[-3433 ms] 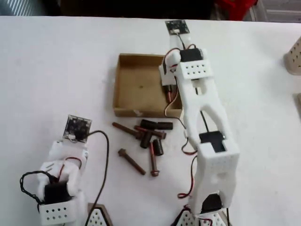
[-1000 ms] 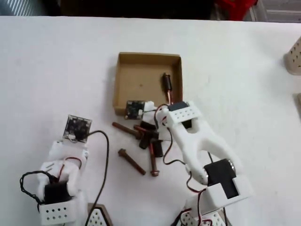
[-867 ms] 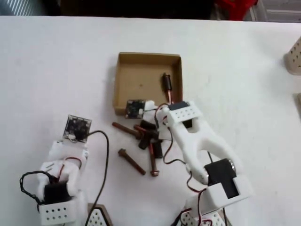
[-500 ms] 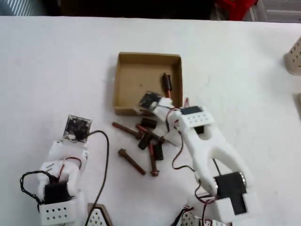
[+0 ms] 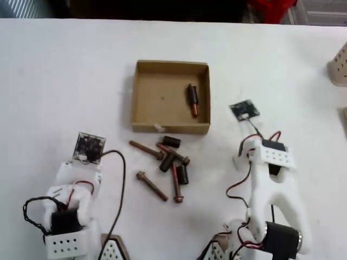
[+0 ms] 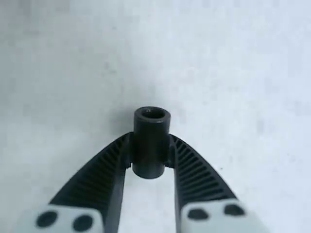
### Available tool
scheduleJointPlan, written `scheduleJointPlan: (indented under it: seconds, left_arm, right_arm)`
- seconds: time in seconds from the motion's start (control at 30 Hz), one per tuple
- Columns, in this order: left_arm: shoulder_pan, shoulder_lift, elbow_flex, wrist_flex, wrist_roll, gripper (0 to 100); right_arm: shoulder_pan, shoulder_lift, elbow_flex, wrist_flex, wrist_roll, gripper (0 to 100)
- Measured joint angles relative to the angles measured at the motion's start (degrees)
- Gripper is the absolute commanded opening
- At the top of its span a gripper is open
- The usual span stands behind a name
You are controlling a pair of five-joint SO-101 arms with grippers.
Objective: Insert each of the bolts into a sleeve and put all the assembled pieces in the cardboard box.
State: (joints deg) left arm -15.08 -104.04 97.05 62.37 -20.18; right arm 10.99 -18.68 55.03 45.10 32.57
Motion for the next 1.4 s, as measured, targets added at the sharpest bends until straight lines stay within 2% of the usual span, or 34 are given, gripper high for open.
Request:
scheduleJointPlan:
  seconds: [0.1, 0.4, 0.87, 1.03, 1.4]
  left_arm:
    - [0.00, 0.00, 0.00, 0.00, 0.00, 2]
    - [0.00, 0.00, 0.00, 0.00, 0.00, 2]
    - [0.00, 0.00, 0.00, 0.00, 0.00, 2]
    - [0.00, 0.00, 0.00, 0.00, 0.00, 2]
    - [0.00, 0.00, 0.00, 0.00, 0.00, 2]
  right_arm:
    - [1.49, 0.00, 0.00, -1.14, -2.90, 16.6]
    - [1.93, -0.70, 0.00, -1.23, -4.22, 9.0]
    - [2.11, -0.88, 0.00, -1.58, -4.22, 9.2]
    - [2.11, -0.88, 0.00, -3.25, -4.22, 16.6]
    - [2.73, -0.62, 0.00, -5.71, -6.24, 12.4]
